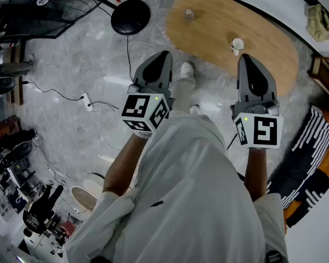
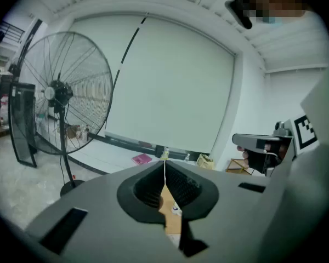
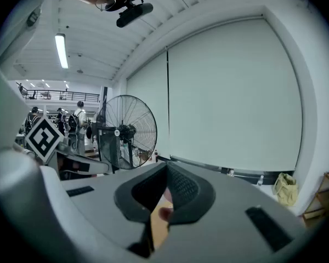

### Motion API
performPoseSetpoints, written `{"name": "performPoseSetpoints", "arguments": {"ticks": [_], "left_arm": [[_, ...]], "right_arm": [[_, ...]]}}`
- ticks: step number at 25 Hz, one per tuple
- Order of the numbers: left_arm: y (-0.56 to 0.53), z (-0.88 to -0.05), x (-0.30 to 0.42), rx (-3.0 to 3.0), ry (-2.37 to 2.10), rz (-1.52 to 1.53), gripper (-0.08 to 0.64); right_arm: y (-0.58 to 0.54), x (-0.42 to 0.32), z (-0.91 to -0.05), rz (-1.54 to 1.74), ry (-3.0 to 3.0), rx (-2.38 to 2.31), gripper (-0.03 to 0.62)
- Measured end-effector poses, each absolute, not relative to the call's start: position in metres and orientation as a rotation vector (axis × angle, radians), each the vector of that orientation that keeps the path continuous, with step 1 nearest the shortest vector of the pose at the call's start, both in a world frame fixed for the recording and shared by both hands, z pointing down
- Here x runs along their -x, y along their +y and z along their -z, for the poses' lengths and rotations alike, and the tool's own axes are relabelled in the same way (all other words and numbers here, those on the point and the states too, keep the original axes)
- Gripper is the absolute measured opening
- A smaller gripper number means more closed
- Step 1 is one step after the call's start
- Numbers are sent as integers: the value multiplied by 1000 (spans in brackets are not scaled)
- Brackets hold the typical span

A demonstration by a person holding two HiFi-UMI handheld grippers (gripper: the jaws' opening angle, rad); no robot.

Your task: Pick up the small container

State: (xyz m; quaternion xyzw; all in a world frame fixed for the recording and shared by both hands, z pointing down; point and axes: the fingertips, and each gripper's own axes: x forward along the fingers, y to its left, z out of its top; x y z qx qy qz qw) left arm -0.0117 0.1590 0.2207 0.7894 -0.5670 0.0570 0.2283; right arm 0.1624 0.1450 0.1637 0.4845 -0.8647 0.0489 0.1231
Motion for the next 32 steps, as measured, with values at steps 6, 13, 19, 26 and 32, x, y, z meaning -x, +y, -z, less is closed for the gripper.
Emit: {"name": "performPoseSetpoints", "arguments": {"ticks": [6,13,19,26,32], "left_arm": [[269,-172,-37,-2361,-1580,-230,23],[327,-149,-68,-2385,-1573,-227,21],[342,-130,-58,-2418,-1615,-218,21],[349,-127,-22,-2410,-1636,-166,21],[347,-122,27,-2388,-1636,-110,21]], "right_arm": [[255,-193,-164,-257,-2527,-1488,3],[329,-224,-164,-451,-2513,-1612,2],[343,-229,-143,-461,-2574,-1715,6],[337,-204,-146,-405,-2497,-1705,6],[332,-160,-134,-253,-2444,-1666,7]]}}
